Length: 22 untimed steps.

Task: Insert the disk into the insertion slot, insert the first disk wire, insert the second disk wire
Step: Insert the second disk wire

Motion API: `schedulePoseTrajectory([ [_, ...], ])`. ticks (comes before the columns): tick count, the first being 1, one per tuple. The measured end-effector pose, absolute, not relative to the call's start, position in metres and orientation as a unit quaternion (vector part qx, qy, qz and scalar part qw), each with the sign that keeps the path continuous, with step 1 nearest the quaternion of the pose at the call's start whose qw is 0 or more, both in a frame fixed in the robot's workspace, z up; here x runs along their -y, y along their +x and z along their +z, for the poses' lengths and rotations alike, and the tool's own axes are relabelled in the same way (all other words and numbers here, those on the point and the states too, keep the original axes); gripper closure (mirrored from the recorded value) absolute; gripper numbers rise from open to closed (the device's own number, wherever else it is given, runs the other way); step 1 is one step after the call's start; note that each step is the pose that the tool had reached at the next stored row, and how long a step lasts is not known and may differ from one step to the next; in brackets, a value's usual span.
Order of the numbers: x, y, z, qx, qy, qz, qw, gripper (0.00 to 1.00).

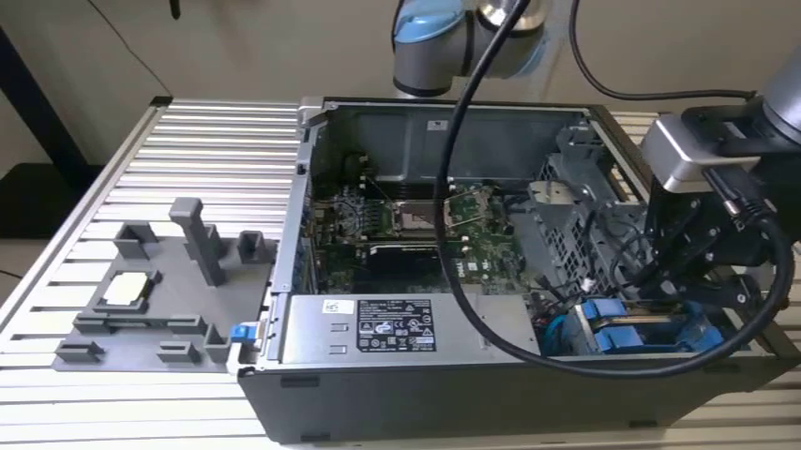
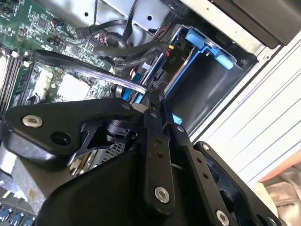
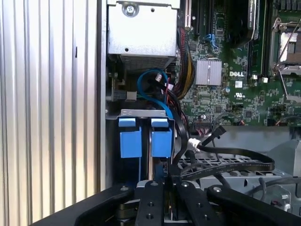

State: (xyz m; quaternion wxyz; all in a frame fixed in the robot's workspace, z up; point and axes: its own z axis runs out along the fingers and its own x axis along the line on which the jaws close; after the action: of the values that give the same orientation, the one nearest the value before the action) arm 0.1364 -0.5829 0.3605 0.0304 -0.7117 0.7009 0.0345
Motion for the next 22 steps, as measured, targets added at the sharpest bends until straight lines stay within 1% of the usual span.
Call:
schedulePoseTrajectory([
  [6,0.583,0.15,0.36,-0.701,-0.711,0.054,0.013,0.84],
  [11,0.584,0.157,0.36,-0.701,-0.71,0.066,0.004,0.84],
  [17,0.584,0.157,0.359,-0.702,-0.709,0.067,0.003,0.84],
  [20,0.584,0.158,0.357,-0.704,-0.707,0.069,0.006,0.84],
  [22,0.584,0.158,0.356,-0.705,-0.705,0.073,0.01,0.84],
])
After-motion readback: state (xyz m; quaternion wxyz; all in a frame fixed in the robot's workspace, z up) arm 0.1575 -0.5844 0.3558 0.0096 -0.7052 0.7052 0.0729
